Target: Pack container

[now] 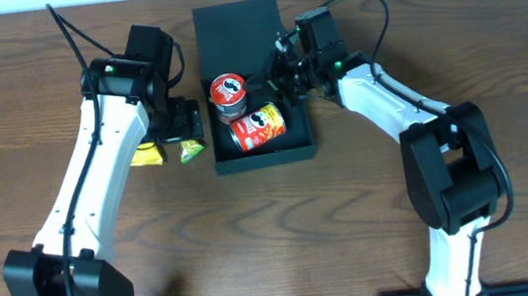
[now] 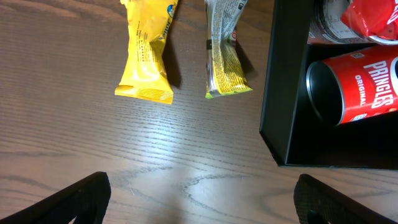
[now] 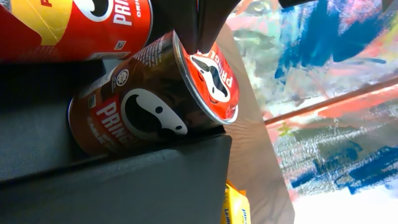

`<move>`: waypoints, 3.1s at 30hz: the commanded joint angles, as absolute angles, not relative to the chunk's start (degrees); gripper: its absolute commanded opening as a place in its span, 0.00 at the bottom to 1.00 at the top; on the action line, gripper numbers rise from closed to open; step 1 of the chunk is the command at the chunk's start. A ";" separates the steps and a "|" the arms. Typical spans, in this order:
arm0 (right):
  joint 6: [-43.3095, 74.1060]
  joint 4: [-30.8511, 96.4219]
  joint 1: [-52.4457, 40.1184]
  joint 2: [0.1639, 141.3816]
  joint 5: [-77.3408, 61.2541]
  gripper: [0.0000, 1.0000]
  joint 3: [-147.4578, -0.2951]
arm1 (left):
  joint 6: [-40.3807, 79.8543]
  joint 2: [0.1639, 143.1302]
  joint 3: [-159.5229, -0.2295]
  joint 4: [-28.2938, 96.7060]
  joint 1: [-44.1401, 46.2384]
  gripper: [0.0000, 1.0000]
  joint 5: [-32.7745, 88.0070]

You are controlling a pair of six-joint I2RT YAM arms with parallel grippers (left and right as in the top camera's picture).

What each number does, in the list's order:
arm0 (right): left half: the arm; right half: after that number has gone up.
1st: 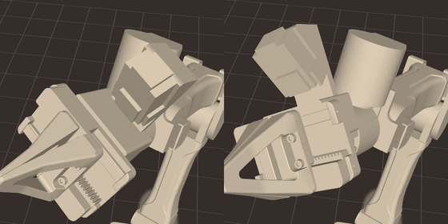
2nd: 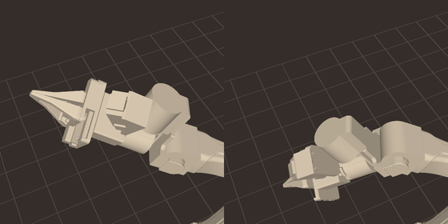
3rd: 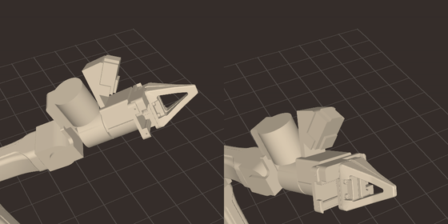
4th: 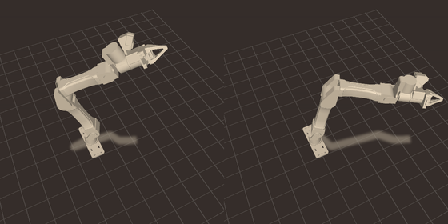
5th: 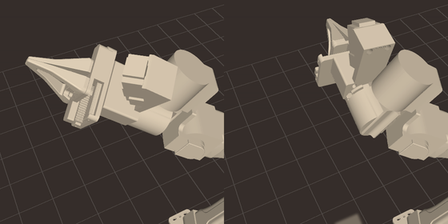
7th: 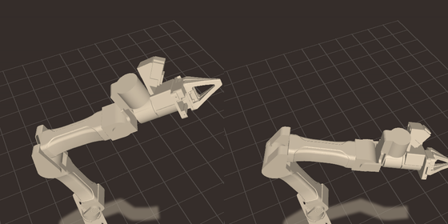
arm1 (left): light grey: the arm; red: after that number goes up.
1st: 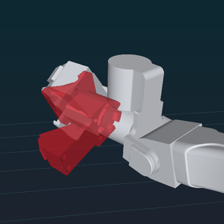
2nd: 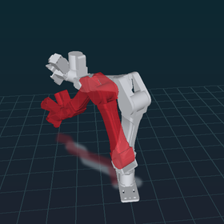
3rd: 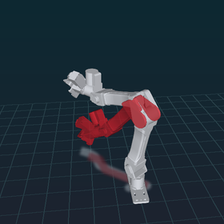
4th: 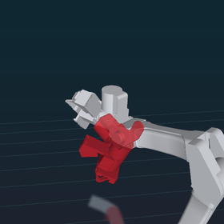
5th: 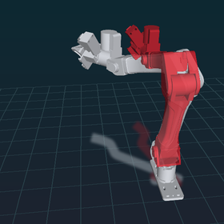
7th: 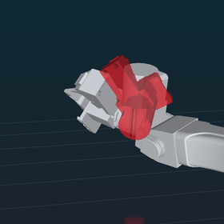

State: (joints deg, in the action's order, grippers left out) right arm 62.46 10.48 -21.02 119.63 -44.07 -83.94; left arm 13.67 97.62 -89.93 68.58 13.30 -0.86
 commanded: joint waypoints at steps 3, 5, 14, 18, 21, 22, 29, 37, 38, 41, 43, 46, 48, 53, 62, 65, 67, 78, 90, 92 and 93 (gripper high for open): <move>60.55 10.59 -22.92 120.03 -41.71 0.02 -83.88 | 14.15 98.13 -91.11 68.77 13.30 0.96 -1.50; 60.12 10.85 -22.92 120.03 -41.10 0.02 -83.88 | 14.15 98.13 -91.11 68.79 13.30 0.96 -1.50; 56.95 14.57 -22.65 120.03 -37.28 0.01 -83.88 | 14.13 98.13 -91.11 68.82 13.30 0.96 -1.50; 56.93 14.57 -20.91 120.01 -37.63 0.02 -83.90 | 14.13 98.13 -91.11 68.82 13.30 0.96 -1.50; 56.88 14.57 -19.09 119.90 -38.57 0.02 -83.90 | 14.13 98.13 -91.11 68.77 13.30 0.96 -1.50; 56.69 14.59 -18.28 119.85 -39.22 0.02 -83.94 | 14.13 98.13 -91.11 68.75 13.32 0.95 -1.52; 51.66 19.42 -14.68 119.85 -39.72 0.02 -83.96 | 14.13 98.13 -91.11 68.27 13.30 0.95 -1.52; 44.99 27.81 -13.56 119.83 -31.29 0.02 -84.38 | 14.11 98.13 -91.11 68.31 13.30 0.95 -1.52; 44.56 28.64 -13.56 119.77 -30.02 0.02 -84.44 | 14.11 98.13 -91.11 68.31 13.30 0.96 -1.52; 44.03 29.54 -13.56 119.57 -27.29 0.02 -85.23 | 14.11 98.13 -91.11 68.31 13.30 0.95 -1.52; 43.97 30.48 -13.47 119.57 -25.82 0.01 -86.85 | 14.09 98.13 -91.11 68.31 13.30 0.95 -1.52; 41.21 36.07 -13.04 119.57 -22.94 0.02 -93.91 | 14.09 98.13 -91.11 68.34 13.30 0.96 -1.52; 38.44 42.72 -13.04 119.57 -20.84 0.02 -101.01 | 14.09 98.13 -91.11 68.31 13.30 0.95 -1.52; 33.87 54.83 -14.61 119.57 -20.75 0.01 -113.54 | 14.13 98.13 -91.11 67.90 13.30 0.95 -1.52; 20.12 68.82 -26.61 119.70 -8.54 0.01 -114.63 | 14.17 97.69 -91.13 67.79 13.30 0.95 -1.48; 20.10 71.00 -29.87 119.79 -4.49 0.01 -114.54 | 14.37 97.36 -91.13 68.20 13.30 0.96 -1.50; 20.03 71.42 -30.87 119.87 -4.84 0.01 -114.52 | 14.37 97.36 -91.13 68.34 13.30 0.96 -1.50; 12.95 68.95 -36.95 119.92 -4.51 0.01 -110.45 | 15.55 97.36 -91.13 67.92 13.32 0.95 -2.07; 11.22 64.73 -37.21 119.92 -18.87 0.02 -103.44 | 15.90 97.36 -91.13 67.61 13.32 0.95 -1.91; 11.05 64.66 -37.50 119.92 -20.51 0.02 -103.35 | 15.92 97.36 -91.13 67.64 13.32 0.95 -1.91; 11.05 64.51 -37.87 119.92 -20.51 0.01 -103.18 | 15.92 97.36 -91.13 67.61 13.32 0.96 -1.91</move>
